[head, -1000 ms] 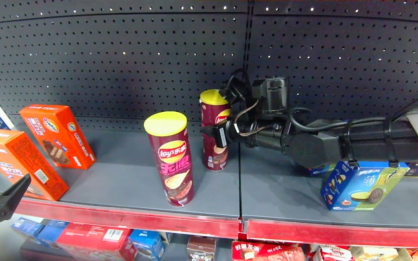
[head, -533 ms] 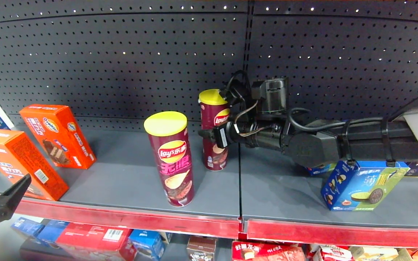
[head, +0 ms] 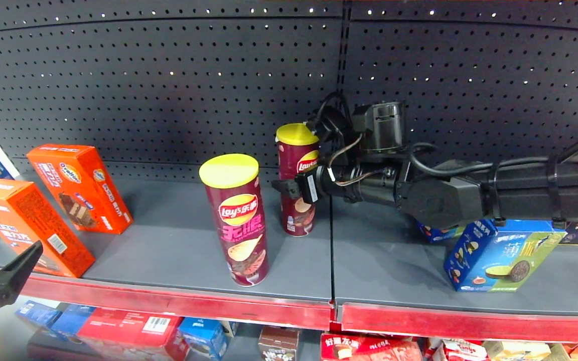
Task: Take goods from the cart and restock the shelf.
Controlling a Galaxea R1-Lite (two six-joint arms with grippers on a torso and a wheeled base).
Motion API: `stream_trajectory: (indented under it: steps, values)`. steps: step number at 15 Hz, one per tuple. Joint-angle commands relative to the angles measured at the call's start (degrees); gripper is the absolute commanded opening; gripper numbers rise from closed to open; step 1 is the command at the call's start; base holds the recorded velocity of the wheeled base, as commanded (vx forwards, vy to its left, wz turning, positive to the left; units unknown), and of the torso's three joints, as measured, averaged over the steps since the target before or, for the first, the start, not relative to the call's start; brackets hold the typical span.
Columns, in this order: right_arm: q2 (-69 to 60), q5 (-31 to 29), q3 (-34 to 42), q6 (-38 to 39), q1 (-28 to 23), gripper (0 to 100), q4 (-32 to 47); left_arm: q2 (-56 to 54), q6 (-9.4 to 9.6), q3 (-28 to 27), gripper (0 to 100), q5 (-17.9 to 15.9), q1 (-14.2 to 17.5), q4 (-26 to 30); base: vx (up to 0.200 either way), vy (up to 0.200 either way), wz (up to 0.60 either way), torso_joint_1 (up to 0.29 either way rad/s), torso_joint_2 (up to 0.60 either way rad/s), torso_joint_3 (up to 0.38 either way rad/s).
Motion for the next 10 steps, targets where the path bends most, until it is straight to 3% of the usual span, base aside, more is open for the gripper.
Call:
stream_trajectory:
  steps: [1,10]
  values:
    - [-2.8,0.1,1.9,0.0,-0.2,100,0.4,0.2,-0.03,0.2,100,0.0,0.0,0.0,0.000,0.000,0.00,0.000,0.00,0.000]
    - [-9.5,0.3,11.1,1.2,-0.1,100,0.4,0.2,-0.29,0.5,100,0.0,0.0,0.0,0.000,0.000,0.00,0.000,0.00,0.000]
